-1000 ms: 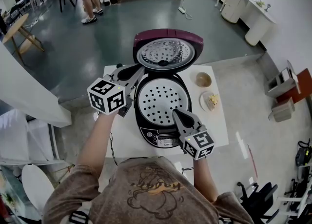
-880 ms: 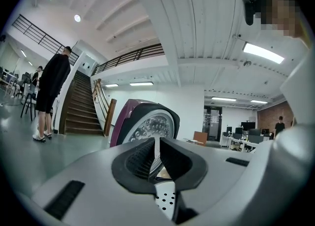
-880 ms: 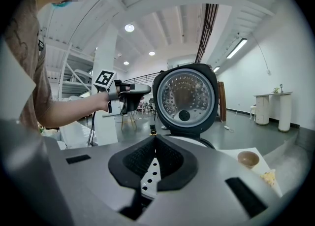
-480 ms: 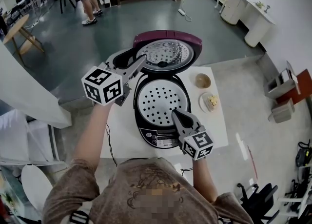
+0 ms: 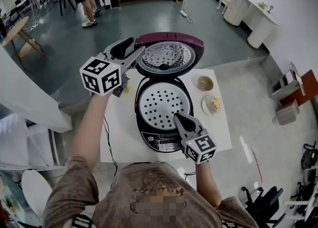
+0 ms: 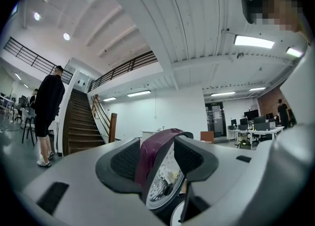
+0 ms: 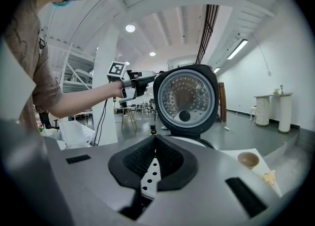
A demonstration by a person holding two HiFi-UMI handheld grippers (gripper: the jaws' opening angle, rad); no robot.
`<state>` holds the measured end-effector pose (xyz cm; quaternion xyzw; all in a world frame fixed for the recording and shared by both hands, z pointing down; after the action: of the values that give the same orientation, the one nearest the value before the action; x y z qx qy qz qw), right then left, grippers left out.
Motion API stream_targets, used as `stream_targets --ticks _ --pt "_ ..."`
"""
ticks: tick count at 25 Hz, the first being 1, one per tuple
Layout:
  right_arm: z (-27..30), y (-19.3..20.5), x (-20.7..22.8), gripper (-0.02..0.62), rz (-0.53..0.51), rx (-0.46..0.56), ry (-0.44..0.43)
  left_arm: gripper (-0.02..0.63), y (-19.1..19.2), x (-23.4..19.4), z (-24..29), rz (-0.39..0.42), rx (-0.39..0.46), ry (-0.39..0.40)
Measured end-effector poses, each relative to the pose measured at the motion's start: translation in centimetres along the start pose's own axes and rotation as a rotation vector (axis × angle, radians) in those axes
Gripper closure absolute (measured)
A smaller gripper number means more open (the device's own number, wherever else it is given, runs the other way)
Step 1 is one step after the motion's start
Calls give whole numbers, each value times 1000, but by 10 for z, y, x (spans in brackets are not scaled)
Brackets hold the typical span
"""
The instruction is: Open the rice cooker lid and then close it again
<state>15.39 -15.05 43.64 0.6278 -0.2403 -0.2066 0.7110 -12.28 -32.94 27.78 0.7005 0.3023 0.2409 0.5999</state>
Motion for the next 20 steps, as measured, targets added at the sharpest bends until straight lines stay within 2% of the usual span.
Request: stream_targets --ticks 4,15,20 --pt "0 0 -1 592 3 -4 1 390 3 -11 9 -15 -22 1" --pt "-1 -2 -2 592 -9 -9 3 387 5 -18 17 -72 -21 78" --pt "0 -1 -2 592 -8 -7 6 377 5 -15 21 -67 -32 98"
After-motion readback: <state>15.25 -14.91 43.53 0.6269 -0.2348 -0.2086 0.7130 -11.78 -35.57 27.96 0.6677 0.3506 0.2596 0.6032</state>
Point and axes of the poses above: the fingertips, and each gripper's own axes: z forward along the fingers, x to its right, y out of its underside, the point moved 10 cm from there along -z, backward along the fingers, and after that the axes turned 6 degrees about x, right-handed, at the moved point
